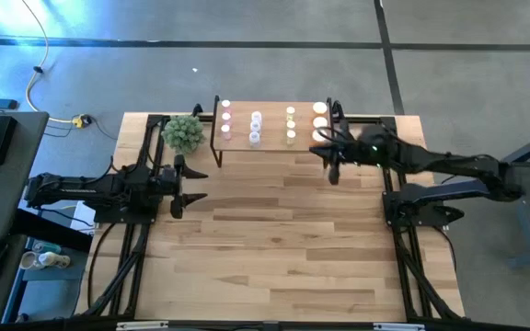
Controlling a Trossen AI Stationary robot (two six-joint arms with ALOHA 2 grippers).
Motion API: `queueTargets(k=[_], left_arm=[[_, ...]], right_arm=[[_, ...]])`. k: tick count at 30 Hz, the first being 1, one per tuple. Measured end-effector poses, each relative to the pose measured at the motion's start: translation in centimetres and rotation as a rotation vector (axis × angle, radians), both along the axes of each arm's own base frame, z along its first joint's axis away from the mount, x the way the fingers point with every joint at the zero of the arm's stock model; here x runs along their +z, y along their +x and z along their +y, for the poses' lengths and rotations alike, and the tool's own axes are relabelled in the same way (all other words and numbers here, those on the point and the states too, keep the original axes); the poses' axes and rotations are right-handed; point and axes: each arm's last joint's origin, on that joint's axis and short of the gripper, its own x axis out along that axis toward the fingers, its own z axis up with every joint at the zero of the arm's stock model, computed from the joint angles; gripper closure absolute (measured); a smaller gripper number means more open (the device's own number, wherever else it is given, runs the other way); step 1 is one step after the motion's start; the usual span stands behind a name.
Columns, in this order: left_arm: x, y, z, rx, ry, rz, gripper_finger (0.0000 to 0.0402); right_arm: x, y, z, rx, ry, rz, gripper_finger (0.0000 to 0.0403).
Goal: Pick and place medicine bottles onto shelf by color
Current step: Return to Home Position
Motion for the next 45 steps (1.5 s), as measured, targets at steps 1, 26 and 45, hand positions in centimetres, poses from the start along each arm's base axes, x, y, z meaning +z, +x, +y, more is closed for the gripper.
queueTargets(k=[1,26,45], left_arm=[[-0.1,-0.1,-0.1,-0.002,0.001,-0.008,0.0124],[0.5,-1.4,-0.3,0.018,0.02,-0.121,0.0124],[-1.8,-1.1,0.2,0.168,0.039,-0.096,0.0124]], right_arm=[[-0.7,-0.7,0.3,0.003,-0.004,-0.016,0.0401],[-12.4,-10.3,2.7,-0.082,-0.038,-0.32,0.0401],[-14.1,-11.1,3.0,-0.089,0.022,-0.263,0.04]])
